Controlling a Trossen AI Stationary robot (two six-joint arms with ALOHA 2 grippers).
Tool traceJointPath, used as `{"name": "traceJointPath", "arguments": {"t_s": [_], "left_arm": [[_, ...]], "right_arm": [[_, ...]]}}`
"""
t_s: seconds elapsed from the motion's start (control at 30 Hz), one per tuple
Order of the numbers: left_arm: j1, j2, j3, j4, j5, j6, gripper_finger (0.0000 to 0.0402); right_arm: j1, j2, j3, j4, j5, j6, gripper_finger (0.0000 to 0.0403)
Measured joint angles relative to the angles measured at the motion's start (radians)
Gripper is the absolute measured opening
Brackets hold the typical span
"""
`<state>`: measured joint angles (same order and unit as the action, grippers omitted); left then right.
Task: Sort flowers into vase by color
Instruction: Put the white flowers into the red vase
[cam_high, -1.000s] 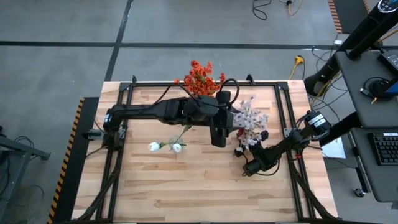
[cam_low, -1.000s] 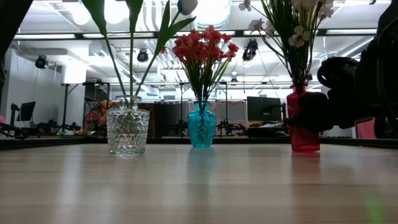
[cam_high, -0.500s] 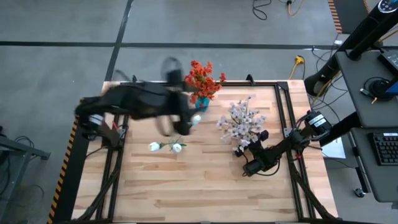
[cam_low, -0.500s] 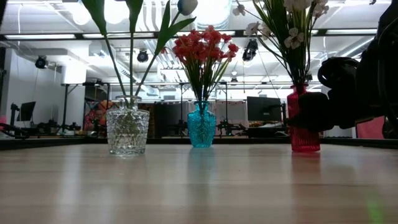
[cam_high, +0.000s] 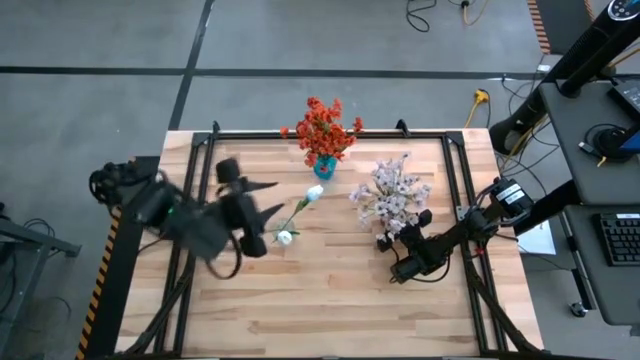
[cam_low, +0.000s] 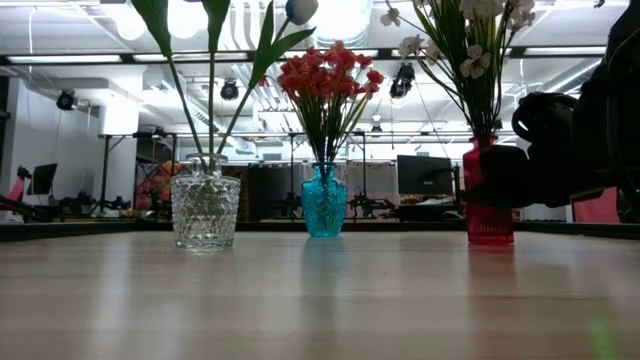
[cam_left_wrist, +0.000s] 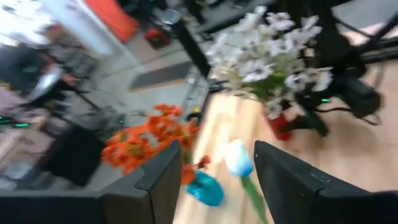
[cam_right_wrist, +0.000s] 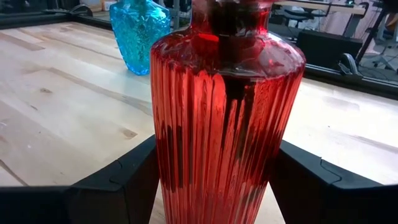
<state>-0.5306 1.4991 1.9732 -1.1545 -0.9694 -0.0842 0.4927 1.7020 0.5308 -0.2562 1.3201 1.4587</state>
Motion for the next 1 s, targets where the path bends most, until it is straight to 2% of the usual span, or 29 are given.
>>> {"name": "traceJointPath", "arguments": {"t_s": [0.1, 0.17, 0.27, 0.33, 0.5, 0.57, 0.73, 0.83, 1.0], "left_arm": [[-0.081, -0.057, -0.082, 0.002, -0.139, -0.059, 0.0176], [-0.112, -0.098, -0.118, 0.007, -0.166, -0.1, 0.0171], [-0.129, -0.145, -0.191, 0.071, -0.05, -0.123, 0.0164], [-0.129, -0.156, -0.253, 0.207, 0.014, -0.062, 0.0161], [-0.112, -0.155, -0.39, 0.598, 0.039, 0.187, 0.0159], [-0.08, -0.148, -0.434, 0.715, 0.111, 0.261, 0.0159], [0.029, -0.124, -0.572, 1.0, 0.405, 0.331, 0.0159], [0.11, -0.091, -0.633, 1.194, 0.517, 0.384, 0.0159], [0.185, -0.029, -0.64, 1.267, 0.638, 0.415, 0.0159]], "right_arm": [[0.0, 0.0, 0.0, 0.0, -0.001, 0.008, 0.0247], [0.0, 0.0, 0.0, 0.0, -0.001, 0.008, 0.0247], [0.0, 0.0, 0.0, 0.0, -0.001, 0.008, 0.0248], [0.0, -0.004, 0.0, 0.001, -0.004, 0.008, 0.0248], [0.0, -0.014, 0.0, 0.004, -0.011, 0.008, 0.0248], [0.0, -0.016, 0.0, 0.003, -0.011, 0.007, 0.0248], [0.0, -0.02, 0.0, 0.004, -0.012, 0.006, 0.0248], [0.0, -0.021, 0.0, 0.003, -0.012, 0.004, 0.0248], [0.0, -0.021, 0.0, 0.003, -0.013, 0.004, 0.0248]]}}
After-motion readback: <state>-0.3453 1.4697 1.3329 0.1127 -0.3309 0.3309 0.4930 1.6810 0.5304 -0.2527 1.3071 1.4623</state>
